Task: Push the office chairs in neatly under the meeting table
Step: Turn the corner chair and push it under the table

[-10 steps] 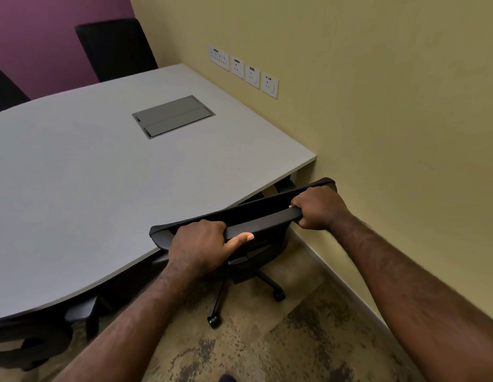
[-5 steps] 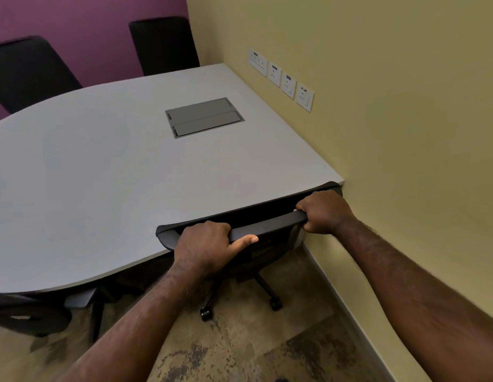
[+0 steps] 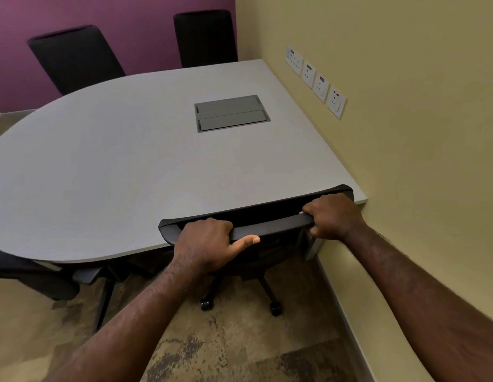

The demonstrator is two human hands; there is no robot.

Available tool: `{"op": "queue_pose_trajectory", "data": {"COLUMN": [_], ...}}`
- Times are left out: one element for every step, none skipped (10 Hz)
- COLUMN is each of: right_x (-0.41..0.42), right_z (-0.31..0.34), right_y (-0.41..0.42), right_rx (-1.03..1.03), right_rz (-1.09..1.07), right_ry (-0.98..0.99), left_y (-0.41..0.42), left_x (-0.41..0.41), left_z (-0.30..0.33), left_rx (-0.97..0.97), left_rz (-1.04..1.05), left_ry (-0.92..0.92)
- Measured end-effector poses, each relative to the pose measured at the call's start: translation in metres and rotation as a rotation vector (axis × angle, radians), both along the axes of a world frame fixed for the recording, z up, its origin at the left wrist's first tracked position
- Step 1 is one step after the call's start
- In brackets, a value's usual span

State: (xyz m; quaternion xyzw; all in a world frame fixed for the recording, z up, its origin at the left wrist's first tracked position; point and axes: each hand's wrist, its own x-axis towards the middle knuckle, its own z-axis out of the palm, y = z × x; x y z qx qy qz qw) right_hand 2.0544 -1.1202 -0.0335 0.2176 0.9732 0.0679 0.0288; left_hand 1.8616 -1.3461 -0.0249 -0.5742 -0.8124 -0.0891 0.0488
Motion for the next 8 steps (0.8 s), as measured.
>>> {"op": "queue_pose_trajectory", "data": {"right_x": [0.001,0.001,0.002,0.007,0.012,0.007,-0.007,-0.030], "right_z": [0.001,0.005,0.008,0.005,0.003,0.011,0.028,0.050], "right_y": [-0.001,-0.003,-0.005,-0.008,-0.012,-0.018,-0.022,-0.020], "right_rx": [-0.023,-0.048,-0.072,-0.106,-0.122,-0.080,-0.108,-0.112], "right_rz": [0.016,0.014,0.008,0.045,0.133,0.179,0.129,0.059], "right_ry": [0.017,0.020,0.024,0.186,0.437,0.507,0.486,0.424], "left_y": [0.000,0.000,-0.001,-0.004,-0.007,-0.009,-0.008,-0.002], "left_x": [0.000,0.000,0.001,0.001,-0.001,-0.006,-0.012,-0.024], "left_z": [-0.003,-0.003,-0.005,-0.006,-0.003,0.001,0.009,0.024], "left_rx": [0.014,0.019,0.016,0.031,0.086,0.155,0.203,0.191], "left_rz": [0.005,0.017,0.028,0.034,0.013,-0.002,0.031,0.097], "left_ry": [0.012,0.022,0.014,0.004,-0.026,-0.001,-0.010,-0.043]}}
